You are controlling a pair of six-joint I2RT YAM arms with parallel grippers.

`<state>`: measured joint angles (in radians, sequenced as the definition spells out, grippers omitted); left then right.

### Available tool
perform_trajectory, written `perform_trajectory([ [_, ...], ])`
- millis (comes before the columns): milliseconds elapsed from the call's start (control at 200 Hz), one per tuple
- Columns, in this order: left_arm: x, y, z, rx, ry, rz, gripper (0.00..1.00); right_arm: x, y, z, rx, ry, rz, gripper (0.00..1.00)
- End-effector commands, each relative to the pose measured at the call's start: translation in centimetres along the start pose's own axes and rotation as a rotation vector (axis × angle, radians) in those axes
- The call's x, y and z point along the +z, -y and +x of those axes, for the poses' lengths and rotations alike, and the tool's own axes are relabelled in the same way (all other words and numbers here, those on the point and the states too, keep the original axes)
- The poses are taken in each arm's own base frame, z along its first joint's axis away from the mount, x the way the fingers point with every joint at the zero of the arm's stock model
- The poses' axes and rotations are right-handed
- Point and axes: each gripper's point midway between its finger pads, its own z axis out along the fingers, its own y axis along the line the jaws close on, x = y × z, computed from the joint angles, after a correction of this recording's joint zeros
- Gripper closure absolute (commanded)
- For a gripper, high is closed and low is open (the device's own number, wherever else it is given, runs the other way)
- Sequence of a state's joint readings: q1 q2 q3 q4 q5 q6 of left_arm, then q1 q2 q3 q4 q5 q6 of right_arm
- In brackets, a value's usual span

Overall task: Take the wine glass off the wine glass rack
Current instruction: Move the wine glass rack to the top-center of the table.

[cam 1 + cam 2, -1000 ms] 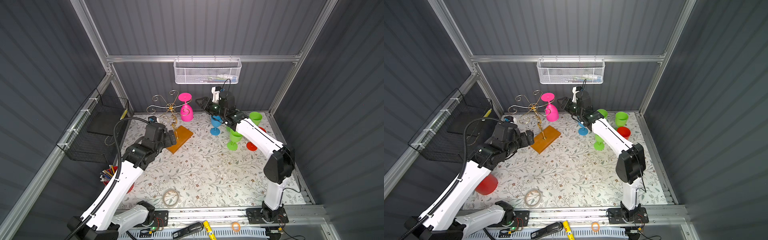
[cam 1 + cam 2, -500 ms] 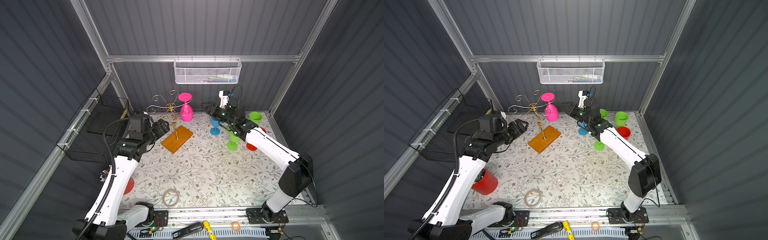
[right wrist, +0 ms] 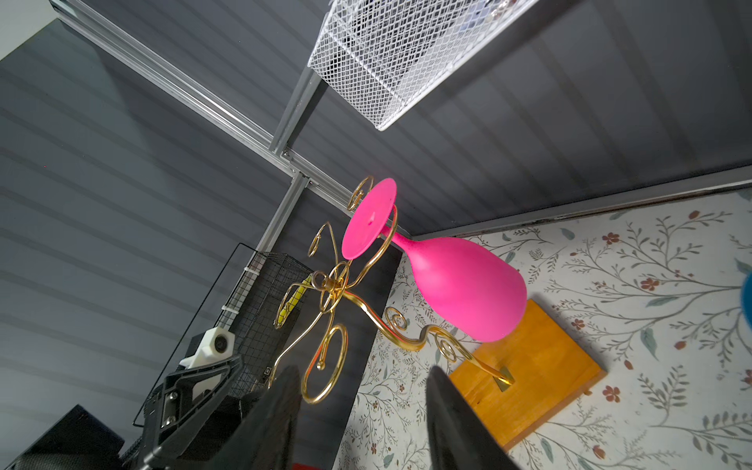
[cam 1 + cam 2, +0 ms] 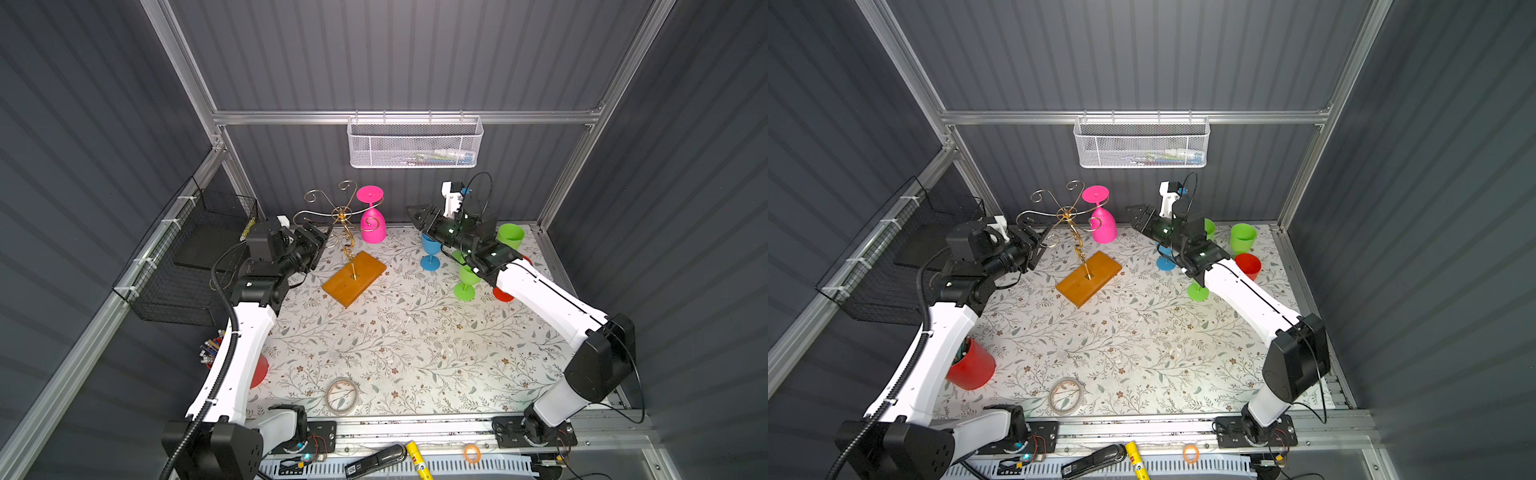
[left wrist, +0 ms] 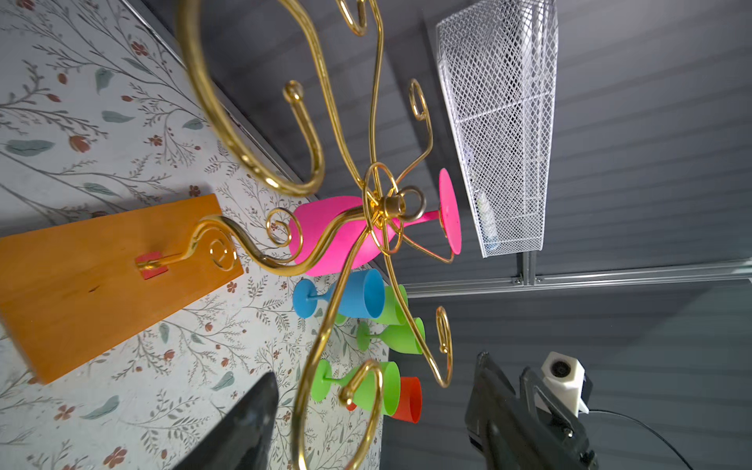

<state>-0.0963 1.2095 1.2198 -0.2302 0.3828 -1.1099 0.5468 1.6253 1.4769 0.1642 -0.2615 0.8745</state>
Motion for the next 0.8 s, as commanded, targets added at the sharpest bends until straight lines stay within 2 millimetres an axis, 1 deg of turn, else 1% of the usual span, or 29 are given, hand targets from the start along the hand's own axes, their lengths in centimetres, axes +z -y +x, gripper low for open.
perform_trajectory([
  [0,0.4,1.6,0.2,-0.039,-0.035,0.093,0.26,-0.7,-0.6,-0.7,-0.026,0.02,-0.02,0.48],
  [65,0.6,1.6,0.1,-0.044,-0.039,0.096,0.27,-0.7,-0.5,-0.6,-0.027,0.019,-0.018,0.48],
  [185,0.9,1.3,0.2,-0.056,-0.043,0.095,0.35,-0.7,-0.4,-0.7,-0.029,0.021,-0.017,0.48],
  [400,1.1,0.8,0.3,-0.07,-0.042,0.095,0.56,-0.8,-0.1,-0.5,-0.028,0.022,-0.01,0.48],
  [550,0.9,0.7,0.3,-0.068,-0.035,0.093,0.7,-0.9,-0.3,-0.6,-0.029,0.025,-0.016,0.48],
  [796,0.9,0.2,0.3,-0.058,-0.03,0.081,0.88,-1.1,-0.2,-0.5,-0.035,0.027,-0.013,0.48],
])
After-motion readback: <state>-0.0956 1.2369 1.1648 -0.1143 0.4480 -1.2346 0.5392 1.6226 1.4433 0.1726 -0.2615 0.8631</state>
